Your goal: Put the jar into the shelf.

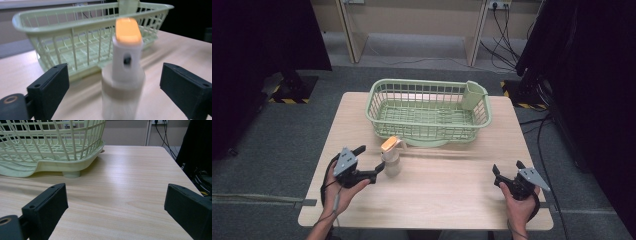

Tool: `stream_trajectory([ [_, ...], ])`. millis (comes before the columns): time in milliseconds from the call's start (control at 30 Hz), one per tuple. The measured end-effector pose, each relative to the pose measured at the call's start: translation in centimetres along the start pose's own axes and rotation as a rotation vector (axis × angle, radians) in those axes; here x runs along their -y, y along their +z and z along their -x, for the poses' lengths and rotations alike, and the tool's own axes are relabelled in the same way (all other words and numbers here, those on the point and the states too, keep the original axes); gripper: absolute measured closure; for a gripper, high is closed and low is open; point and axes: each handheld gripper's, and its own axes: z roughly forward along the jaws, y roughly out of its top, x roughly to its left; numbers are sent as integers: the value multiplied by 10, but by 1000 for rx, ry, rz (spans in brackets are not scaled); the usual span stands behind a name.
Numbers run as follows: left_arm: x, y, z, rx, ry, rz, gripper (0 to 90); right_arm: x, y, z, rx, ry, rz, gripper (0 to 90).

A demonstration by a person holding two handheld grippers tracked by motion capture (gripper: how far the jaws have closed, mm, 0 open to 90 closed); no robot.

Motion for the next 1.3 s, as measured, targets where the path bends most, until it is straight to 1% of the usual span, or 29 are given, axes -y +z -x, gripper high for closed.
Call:
stream_trajectory([
  [33, 6, -8, -1, 0, 5, -2, 66, 0, 0, 0, 0, -2, -1, 50],
  [67, 6, -8, -1, 0, 5, -2, 66, 0, 0, 0, 0, -3, 1, 50],
  [100, 18, -23, -4, 3, 7, -8, 64, 0, 0, 0, 1, -3, 2, 50],
  [200, 32, -43, -7, -9, 3, 0, 61, 0, 0, 0, 3, -6, -1, 50],
  [300, 39, -55, -9, -21, -8, 4, 57, 0, 0, -1, 4, -6, -2, 50],
  [367, 42, -57, -10, -26, -14, 4, 57, 0, 0, 0, 4, -3, -2, 49],
  [600, 44, -54, -11, -28, -21, 1, 61, 0, 0, 0, 4, -2, -1, 48],
  [900, 38, -42, -9, -23, -9, 0, 72, 0, 0, 0, 4, -2, -2, 48],
  [1300, 26, -28, -5, -3, 6, 20, 97, 0, 0, 0, 7, -1, -2, 48],
])
